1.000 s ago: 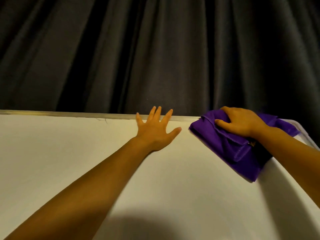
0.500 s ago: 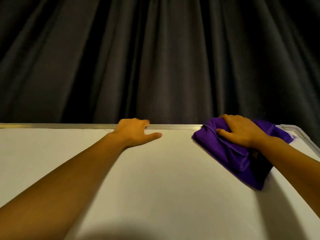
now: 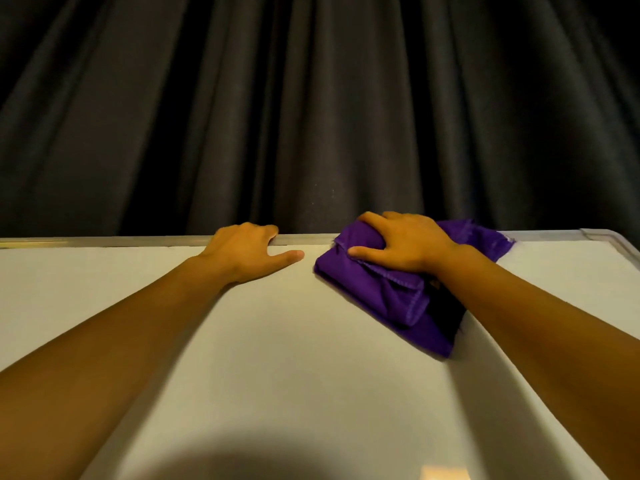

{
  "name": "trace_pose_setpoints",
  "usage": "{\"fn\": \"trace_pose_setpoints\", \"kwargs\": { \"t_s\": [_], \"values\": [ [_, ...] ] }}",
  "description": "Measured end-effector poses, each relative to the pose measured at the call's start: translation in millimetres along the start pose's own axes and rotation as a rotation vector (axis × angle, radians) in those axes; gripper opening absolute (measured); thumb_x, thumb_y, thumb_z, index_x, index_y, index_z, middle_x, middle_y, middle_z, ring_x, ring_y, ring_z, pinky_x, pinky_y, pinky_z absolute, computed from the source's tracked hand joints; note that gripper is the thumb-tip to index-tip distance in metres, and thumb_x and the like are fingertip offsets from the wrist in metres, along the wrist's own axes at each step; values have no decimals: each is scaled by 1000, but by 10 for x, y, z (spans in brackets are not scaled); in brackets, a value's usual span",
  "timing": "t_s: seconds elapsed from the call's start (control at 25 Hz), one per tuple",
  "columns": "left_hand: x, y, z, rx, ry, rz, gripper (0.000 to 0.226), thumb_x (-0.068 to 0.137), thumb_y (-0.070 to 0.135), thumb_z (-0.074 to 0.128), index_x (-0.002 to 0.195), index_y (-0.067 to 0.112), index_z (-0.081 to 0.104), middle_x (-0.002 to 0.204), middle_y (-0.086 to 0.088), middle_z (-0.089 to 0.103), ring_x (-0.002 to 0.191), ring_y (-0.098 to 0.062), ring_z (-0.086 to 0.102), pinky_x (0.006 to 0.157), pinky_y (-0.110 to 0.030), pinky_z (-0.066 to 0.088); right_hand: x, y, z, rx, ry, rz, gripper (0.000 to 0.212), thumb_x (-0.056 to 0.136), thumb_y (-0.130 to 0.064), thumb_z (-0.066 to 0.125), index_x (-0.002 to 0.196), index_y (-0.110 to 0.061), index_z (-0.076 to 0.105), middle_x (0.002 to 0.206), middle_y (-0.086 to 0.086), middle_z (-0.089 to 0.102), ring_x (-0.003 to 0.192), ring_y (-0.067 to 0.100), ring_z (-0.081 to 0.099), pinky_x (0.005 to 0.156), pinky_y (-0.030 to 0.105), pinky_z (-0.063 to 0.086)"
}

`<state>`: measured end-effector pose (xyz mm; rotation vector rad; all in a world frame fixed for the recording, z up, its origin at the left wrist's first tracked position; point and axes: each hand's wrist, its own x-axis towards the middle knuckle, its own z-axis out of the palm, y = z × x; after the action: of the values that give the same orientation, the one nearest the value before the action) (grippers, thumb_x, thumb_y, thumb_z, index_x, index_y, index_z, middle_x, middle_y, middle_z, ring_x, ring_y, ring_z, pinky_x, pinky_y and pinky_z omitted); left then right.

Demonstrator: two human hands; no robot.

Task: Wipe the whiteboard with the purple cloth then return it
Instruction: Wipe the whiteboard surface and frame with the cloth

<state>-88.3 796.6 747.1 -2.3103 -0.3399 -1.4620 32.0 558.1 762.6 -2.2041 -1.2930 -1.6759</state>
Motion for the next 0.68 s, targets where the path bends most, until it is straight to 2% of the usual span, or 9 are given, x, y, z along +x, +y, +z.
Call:
{"fn": "trace_pose_setpoints", "kwargs": {
  "t_s": [0.12, 0.2, 0.32, 0.44, 0.56, 0.68],
  "values": [
    [-60, -360, -32, -16, 49, 76, 75, 66, 81, 20, 100, 23, 54, 85, 4, 61, 69, -11, 50, 63, -27, 39, -14, 70, -91, 21, -43, -4, 85, 60, -87, 21, 125, -36, 39, 118, 2, 63, 103, 26, 61, 76, 34, 45],
    [-142, -649, -13, 24, 61, 132, 77, 62, 84, 15, 95, 26, 51, 81, 9, 56, 67, -10, 49, 60, -26, 36, -124, 193, -115, 22, -47, 74, 84, 58, -88, 22, 122, -36, 41, 119, 2, 64, 104, 27, 61, 80, 37, 47],
    [-212, -1090, 63, 17, 60, 140, 73, 61, 84, 14, 83, 25, 51, 74, 8, 56, 64, -10, 49, 56, -25, 34, -173, 109, -52, 66, -25, 179, 82, 58, -86, 23, 115, -31, 46, 116, 4, 64, 98, 26, 62, 75, 33, 46],
    [-269, -1593, 68, -38, 30, 60, 69, 61, 83, 16, 69, 23, 50, 66, 4, 56, 60, -9, 49, 56, -25, 35, 47, -311, 18, 84, -28, 211, 84, 58, -85, 24, 116, -28, 47, 115, 4, 64, 96, 26, 62, 75, 33, 46],
    [-299, -1848, 75, -75, 12, 91, 64, 60, 83, 16, 67, 27, 47, 66, 6, 54, 60, -8, 48, 55, -24, 34, 411, -912, 126, 69, 9, 144, 82, 59, -86, 23, 112, -29, 48, 112, 2, 65, 96, 25, 62, 75, 34, 46],
    [-313, -1951, 84, -73, 1, 127, 70, 59, 83, 17, 75, 25, 52, 67, 8, 54, 61, -8, 48, 56, -24, 34, 758, -1488, 266, 49, -12, 53, 81, 62, -84, 23, 114, -26, 45, 115, 4, 63, 99, 26, 61, 75, 34, 46]
  ]
}}
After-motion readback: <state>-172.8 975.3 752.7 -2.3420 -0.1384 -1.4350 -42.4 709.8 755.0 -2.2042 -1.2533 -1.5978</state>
